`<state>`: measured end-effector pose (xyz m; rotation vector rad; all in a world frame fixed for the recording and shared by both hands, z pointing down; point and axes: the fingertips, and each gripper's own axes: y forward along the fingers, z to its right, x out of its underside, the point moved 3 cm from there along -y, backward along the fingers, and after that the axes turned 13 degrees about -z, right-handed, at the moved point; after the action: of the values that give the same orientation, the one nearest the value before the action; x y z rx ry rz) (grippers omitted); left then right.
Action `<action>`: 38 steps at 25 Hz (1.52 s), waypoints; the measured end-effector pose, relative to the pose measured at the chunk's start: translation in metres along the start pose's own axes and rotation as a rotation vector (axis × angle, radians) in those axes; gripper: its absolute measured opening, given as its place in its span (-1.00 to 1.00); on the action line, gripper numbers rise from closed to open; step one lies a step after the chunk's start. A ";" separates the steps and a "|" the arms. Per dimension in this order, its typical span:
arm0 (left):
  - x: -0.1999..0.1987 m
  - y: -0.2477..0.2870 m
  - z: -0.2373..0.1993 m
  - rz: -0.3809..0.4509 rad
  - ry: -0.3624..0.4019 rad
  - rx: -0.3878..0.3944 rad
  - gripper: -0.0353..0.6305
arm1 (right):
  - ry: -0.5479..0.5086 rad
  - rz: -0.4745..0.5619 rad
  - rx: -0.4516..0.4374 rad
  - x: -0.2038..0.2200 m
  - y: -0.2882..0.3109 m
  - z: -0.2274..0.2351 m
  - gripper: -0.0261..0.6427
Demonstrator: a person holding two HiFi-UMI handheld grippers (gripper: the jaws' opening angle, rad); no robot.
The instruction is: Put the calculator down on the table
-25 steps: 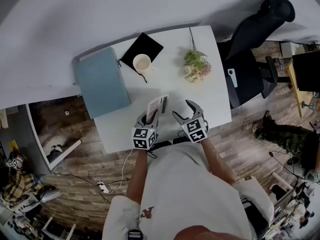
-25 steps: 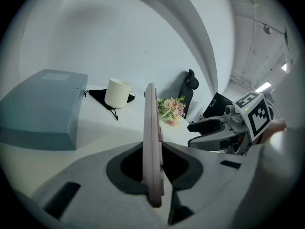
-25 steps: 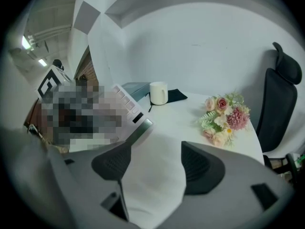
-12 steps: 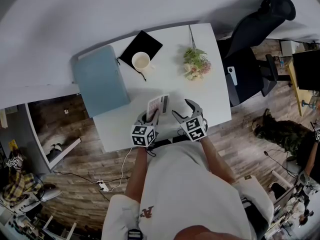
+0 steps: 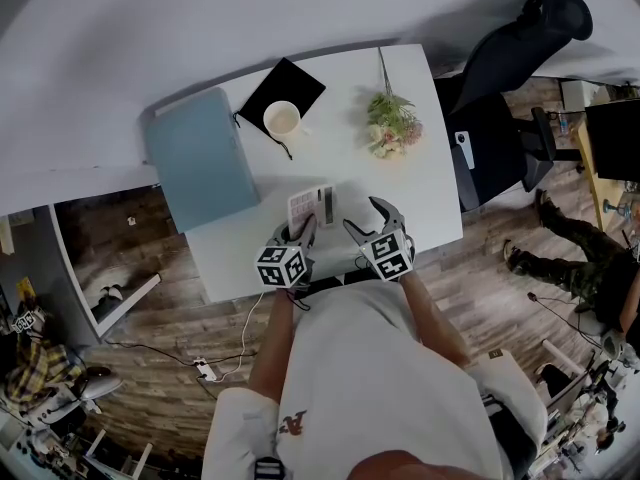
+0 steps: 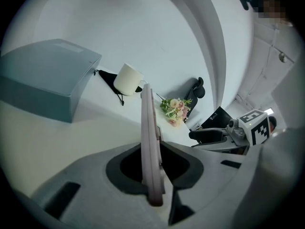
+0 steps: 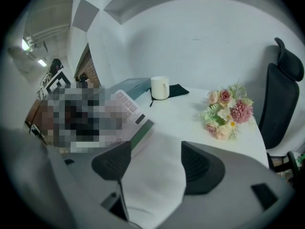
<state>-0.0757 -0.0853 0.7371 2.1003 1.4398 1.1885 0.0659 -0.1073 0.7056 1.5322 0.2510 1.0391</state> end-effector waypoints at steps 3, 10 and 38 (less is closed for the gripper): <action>0.003 0.001 -0.005 -0.001 -0.036 0.007 -0.64 | -0.002 -0.001 0.001 0.001 0.001 0.000 0.07; 0.003 0.006 -0.007 -0.014 -0.057 0.019 -0.61 | -0.005 -0.004 0.001 0.000 0.001 -0.003 0.07; 0.004 0.003 -0.026 0.000 0.009 -0.120 -0.27 | -0.008 -0.002 0.001 -0.002 0.002 -0.011 0.06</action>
<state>-0.0937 -0.0878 0.7563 2.0166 1.3371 1.2535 0.0561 -0.1018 0.7052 1.5358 0.2473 1.0318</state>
